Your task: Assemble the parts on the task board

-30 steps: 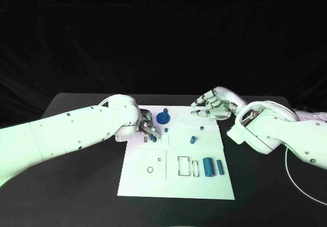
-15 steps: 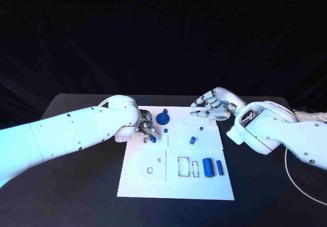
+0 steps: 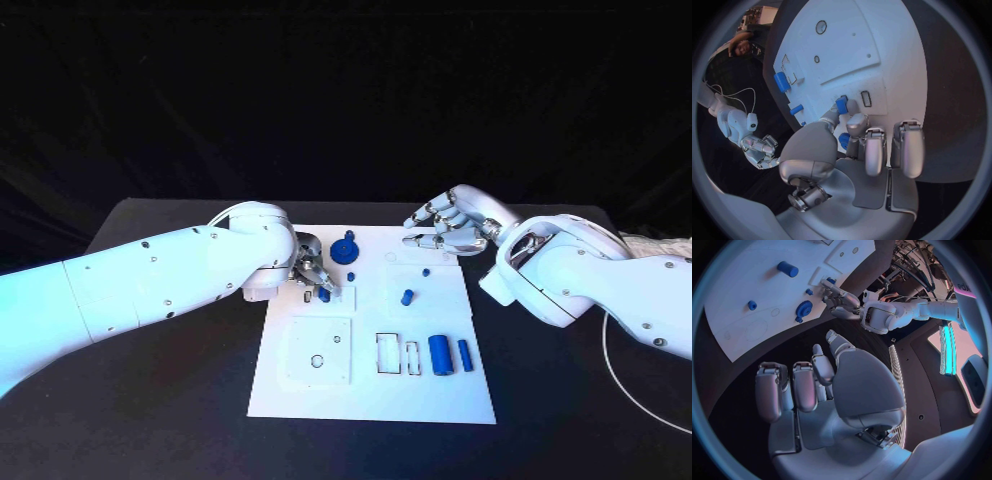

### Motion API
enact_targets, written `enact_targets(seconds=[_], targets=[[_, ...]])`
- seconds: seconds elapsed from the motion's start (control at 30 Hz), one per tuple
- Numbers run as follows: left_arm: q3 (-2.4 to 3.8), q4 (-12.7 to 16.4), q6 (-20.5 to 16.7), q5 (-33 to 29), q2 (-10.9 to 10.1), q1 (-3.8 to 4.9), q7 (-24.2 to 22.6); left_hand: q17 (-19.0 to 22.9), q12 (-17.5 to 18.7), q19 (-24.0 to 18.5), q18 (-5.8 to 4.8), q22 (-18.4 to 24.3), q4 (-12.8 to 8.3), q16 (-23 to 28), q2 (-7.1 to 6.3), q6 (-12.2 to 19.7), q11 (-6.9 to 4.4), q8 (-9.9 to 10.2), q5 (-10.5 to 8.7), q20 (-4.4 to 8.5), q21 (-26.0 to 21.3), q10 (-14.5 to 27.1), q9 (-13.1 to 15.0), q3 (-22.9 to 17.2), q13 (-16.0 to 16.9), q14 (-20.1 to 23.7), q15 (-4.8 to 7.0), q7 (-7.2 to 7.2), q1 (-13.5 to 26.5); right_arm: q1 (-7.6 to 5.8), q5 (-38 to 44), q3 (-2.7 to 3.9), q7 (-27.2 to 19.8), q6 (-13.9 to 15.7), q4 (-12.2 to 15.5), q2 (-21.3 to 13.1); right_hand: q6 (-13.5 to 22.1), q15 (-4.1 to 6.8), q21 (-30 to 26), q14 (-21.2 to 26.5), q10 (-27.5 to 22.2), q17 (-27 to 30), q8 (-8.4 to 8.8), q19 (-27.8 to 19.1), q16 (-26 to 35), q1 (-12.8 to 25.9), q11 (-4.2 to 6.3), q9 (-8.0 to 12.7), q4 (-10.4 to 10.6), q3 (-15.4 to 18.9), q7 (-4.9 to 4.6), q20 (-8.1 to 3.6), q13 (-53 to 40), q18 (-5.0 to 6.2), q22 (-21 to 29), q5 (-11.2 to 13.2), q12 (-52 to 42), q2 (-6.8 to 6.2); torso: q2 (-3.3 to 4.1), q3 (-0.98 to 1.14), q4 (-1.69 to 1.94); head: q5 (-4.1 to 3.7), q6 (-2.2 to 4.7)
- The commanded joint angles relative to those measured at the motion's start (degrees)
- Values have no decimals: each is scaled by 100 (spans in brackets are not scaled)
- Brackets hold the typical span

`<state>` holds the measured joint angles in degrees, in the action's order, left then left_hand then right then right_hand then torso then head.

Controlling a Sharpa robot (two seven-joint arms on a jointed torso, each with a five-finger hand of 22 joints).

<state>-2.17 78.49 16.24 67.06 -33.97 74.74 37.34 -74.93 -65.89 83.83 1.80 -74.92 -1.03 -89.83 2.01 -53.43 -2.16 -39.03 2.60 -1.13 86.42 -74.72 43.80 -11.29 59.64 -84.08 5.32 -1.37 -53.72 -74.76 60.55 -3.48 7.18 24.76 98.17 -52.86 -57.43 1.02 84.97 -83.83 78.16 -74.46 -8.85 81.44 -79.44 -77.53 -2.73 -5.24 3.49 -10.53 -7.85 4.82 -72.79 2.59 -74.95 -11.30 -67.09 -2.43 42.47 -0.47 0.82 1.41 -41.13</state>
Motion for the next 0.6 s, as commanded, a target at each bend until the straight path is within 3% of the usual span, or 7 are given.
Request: enact_targets(seconds=[0.03,0.6], targets=[[-96,-19,207,6,24,-135,119,-1507,-30,314,-49,-993,7,-17,7,39,-34,-13,5,37,12,-32,10,49,13,-592,29,8,51,3,63,0,3,-5,3,-1,-5,41,-35,-296,-17,5,-28,-37,12,40,4,0,0,12,12,17,8,36,-198,-19,32,25,1,2,3,3,-4],[-93,12,191,7,34,-136,122,-1507,-102,349,-62,-1048,170,-17,75,23,-52,-43,6,50,47,-94,41,194,85,-592,45,30,152,3,19,0,-9,-33,-24,5,-4,41,-37,-295,-20,7,-30,-39,14,42,4,1,0,13,12,17,13,37,-194,-19,38,25,-2,1,1,4,1]])
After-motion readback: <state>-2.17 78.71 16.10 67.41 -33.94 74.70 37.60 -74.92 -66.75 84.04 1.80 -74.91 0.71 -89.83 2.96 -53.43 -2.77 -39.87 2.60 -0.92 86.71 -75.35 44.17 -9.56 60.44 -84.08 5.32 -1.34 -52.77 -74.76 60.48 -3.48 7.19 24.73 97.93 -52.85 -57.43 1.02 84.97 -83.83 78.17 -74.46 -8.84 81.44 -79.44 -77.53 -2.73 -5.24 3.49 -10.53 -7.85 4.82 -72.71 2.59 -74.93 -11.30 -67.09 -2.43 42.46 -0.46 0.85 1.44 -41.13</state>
